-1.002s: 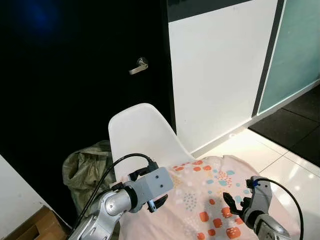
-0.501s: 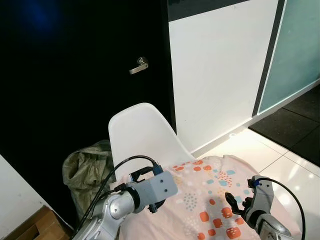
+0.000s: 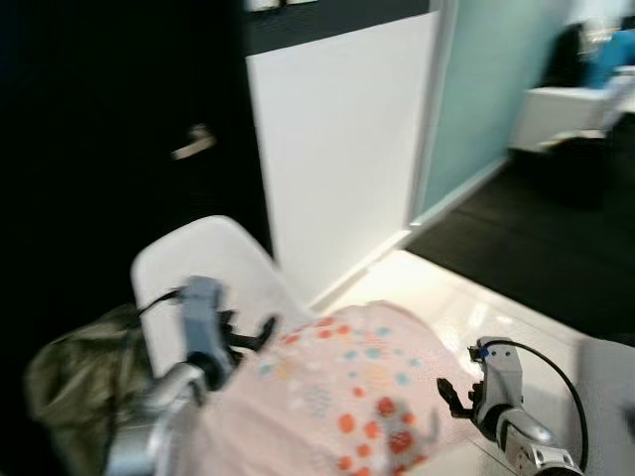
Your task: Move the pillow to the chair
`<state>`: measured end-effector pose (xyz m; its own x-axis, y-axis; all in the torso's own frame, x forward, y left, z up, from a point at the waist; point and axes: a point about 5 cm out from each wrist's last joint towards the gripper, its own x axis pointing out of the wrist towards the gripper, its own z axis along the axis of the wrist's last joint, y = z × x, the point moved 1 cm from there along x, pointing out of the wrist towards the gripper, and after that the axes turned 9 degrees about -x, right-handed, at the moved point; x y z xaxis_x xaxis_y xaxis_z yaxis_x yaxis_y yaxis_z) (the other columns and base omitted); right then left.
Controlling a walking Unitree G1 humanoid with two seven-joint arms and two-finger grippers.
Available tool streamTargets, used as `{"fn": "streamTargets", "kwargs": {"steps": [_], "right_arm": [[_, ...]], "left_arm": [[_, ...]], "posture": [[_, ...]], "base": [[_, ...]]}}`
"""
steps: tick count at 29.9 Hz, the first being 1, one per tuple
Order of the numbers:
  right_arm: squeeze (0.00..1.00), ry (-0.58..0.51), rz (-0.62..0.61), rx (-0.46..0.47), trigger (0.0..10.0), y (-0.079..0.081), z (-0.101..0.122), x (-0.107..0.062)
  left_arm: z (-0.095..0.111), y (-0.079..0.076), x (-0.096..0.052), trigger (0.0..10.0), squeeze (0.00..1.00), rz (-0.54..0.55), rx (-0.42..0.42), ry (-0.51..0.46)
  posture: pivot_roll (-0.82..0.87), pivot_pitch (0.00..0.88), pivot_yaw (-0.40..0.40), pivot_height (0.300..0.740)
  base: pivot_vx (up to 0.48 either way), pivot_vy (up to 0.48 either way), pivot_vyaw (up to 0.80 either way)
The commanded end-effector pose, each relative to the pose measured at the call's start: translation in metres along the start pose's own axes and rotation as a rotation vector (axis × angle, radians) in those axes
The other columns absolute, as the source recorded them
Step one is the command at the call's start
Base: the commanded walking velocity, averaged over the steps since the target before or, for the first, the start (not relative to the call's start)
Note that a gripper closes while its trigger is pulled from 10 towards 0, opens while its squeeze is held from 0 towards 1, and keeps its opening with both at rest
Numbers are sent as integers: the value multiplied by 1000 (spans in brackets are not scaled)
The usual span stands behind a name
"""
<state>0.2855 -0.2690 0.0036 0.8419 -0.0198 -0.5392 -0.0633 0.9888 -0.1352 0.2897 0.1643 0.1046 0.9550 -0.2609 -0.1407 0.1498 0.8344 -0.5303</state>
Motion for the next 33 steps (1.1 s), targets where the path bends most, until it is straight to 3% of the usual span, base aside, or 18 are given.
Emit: {"fn": "streamTargets", "kwargs": {"steps": [1, 2, 3, 5, 6, 9, 11, 12, 13, 21, 26, 33], "right_arm": [[0, 23, 20, -22, 10000, 6, 1, 3], [0, 23, 18, -37, 10000, 6, 5, 5], [0, 24, 19, -60, 10000, 7, 8, 6], [0, 26, 19, -76, 10000, 6, 11, 7], [0, 30, 23, -91, 10000, 6, 13, 8], [0, 33, 29, -121, 10000, 7, 20, 10], [0, 34, 29, -128, 10000, 7, 22, 11], [0, 28, 28, -130, 10000, 7, 26, 12], [0, 19, 26, -130, 10000, 8, 30, 13], [0, 0, 16, -105, 10000, 14, 32, 15], [0, 26, 23, -115, 10000, 17, 20, 13], [0, 37, 19, -108, 10000, 15, 17, 12]], "left_arm": [[-10, 15, 0, 10000, 0, 23, -116, 18], [-19, 30, -2, 10000, 0, 53, -186, 51], [-28, 46, -3, 10000, 0, 118, -160, 70], [-34, 53, -4, 10000, 0, 158, -125, 84], [-40, 64, -2, 10000, 0, 222, -146, 87], [-51, 74, 4, 10000, 0, 275, -132, 83], [-54, 75, 5, 10000, 0, 277, -140, 76], [-56, 79, 6, 10000, 0, 327, -78, 80], [-61, 78, 6, 10000, 0, 311, -59, 109], [-79, 83, 0, 10000, 0, 328, -46, 145], [-86, 86, -3, 10000, 0, 342, 21, 164], [-88, 89, -6, 10000, 0, 361, 51, 141]], "posture": [[-215, 11, 8, 740], [-233, 2, -16, 740], [-237, 0, -33, 740], [-235, 0, -44, 740], [-228, 0, -70, 740], [-240, 0, -83, 740], [-241, 0, -83, 740], [-243, 0, -80, 740], [-245, 0, -76, 740], [-248, 0, -55, 740], [-246, 0, -58, 740], [-236, 0, -56, 740]], "base": [[0, 0, -725], [0, 0, -725], [0, 0, -725], [0, 0, -725], [0, 0, -725], [0, 0, -735], [0, 0, -744], [0, 0, -744], [0, 0, -744], [0, 0, -744], [0, 0, 0], [0, -480, 0]]}}
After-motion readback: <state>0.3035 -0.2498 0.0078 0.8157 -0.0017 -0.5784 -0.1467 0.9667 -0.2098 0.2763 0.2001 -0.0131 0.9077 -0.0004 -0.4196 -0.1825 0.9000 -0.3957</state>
